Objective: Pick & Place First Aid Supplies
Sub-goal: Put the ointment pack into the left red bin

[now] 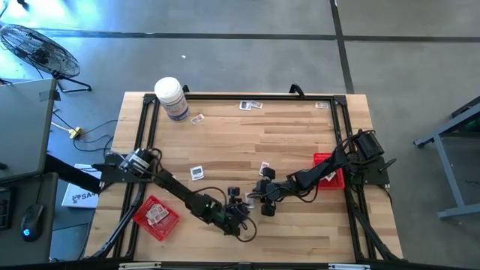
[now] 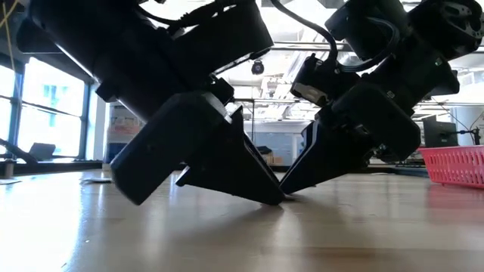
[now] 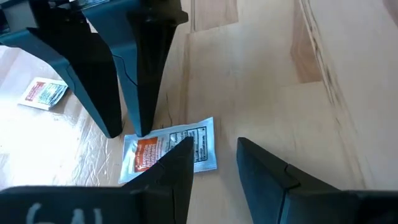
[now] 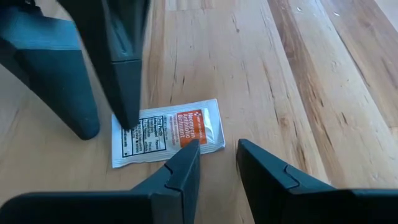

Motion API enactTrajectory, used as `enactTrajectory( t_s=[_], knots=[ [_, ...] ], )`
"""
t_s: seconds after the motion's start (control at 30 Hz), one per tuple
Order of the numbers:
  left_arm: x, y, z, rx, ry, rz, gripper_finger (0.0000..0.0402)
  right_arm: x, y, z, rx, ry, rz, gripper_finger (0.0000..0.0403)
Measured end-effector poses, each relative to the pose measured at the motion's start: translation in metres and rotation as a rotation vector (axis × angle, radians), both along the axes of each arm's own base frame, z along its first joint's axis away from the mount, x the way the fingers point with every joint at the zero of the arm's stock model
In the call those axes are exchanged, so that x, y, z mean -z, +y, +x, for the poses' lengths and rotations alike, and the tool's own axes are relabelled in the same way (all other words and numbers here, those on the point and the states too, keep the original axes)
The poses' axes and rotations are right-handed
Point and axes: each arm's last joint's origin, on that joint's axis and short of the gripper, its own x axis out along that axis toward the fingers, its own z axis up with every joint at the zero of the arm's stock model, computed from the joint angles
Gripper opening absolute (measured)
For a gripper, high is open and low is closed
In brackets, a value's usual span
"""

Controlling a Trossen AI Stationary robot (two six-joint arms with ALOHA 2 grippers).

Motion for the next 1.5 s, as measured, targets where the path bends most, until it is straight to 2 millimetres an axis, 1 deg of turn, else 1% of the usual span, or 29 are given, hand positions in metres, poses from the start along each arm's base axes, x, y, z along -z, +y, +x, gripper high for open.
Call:
enactTrajectory(
  t_s=[0.1, 0.2, 0.3, 0.4, 0.47, 0.57, 0.67, 0.73, 0.83, 0.93, 1.13, 1.27, 1.4, 1.5],
  knots=[
    [0.000, 0.005, 0.003, -0.018, 0.005, -0.037, 0.0120, -0.001, 0.000, 0.000, -0.005, -0.006, 0.007, 0.0103],
    [0.001, 0.013, 0.006, -0.037, 0.022, -0.109, 0.0120, -0.001, 0.001, 0.000, -0.004, -0.009, 0.004, 0.0103],
    [0.002, 0.016, 0.007, -0.049, 0.037, -0.131, 0.0119, -0.001, 0.001, 0.000, -0.002, -0.010, 0.002, 0.0103],
    [0.002, 0.017, 0.007, -0.056, 0.035, -0.128, 0.0105, -0.003, 0.002, 0.000, -0.001, -0.017, 0.004, 0.0103],
    [0.003, 0.017, 0.007, -0.060, 0.039, -0.145, 0.0086, -0.008, 0.004, -0.001, -0.002, -0.023, 0.007, 0.0103],
    [0.004, 0.018, 0.007, -0.079, 0.042, -0.168, 0.0048, -0.022, 0.007, -0.008, 0.001, -0.028, -0.007, 0.0103],
    [0.004, 0.019, 0.007, -0.085, 0.042, -0.165, 0.0011, -0.048, 0.015, -0.016, 0.013, -0.078, -0.034, 0.0103],
    [0.005, 0.019, 0.007, -0.089, 0.041, -0.164, 0.0006, -0.060, 0.019, -0.024, 0.012, -0.087, -0.053, 0.0103],
    [0.005, 0.020, 0.007, -0.096, 0.035, -0.161, 0.0010, -0.077, 0.026, -0.034, 0.017, -0.127, -0.074, 0.0103],
    [0.004, 0.020, 0.007, -0.108, 0.025, -0.149, 0.0003, -0.085, 0.033, -0.040, 0.021, -0.162, -0.088, 0.0103],
    [-0.014, 0.021, 0.002, -0.120, 0.004, -0.136, 0.0001, -0.085, 0.037, -0.042, 0.017, -0.159, -0.091, 0.0103],
    [-0.035, 0.019, -0.003, -0.130, -0.026, -0.155, 0.0001, -0.085, 0.037, -0.042, 0.021, -0.159, -0.090, 0.0103],
    [-0.053, 0.018, -0.016, -0.150, 0.002, -0.173, 0.0001, -0.085, 0.037, -0.043, 0.023, -0.158, -0.090, 0.0103],
    [-0.076, 0.013, -0.032, -0.154, 0.016, -0.181, 0.0000, -0.085, 0.036, -0.043, 0.029, -0.157, -0.096, 0.0103]
  ],
)
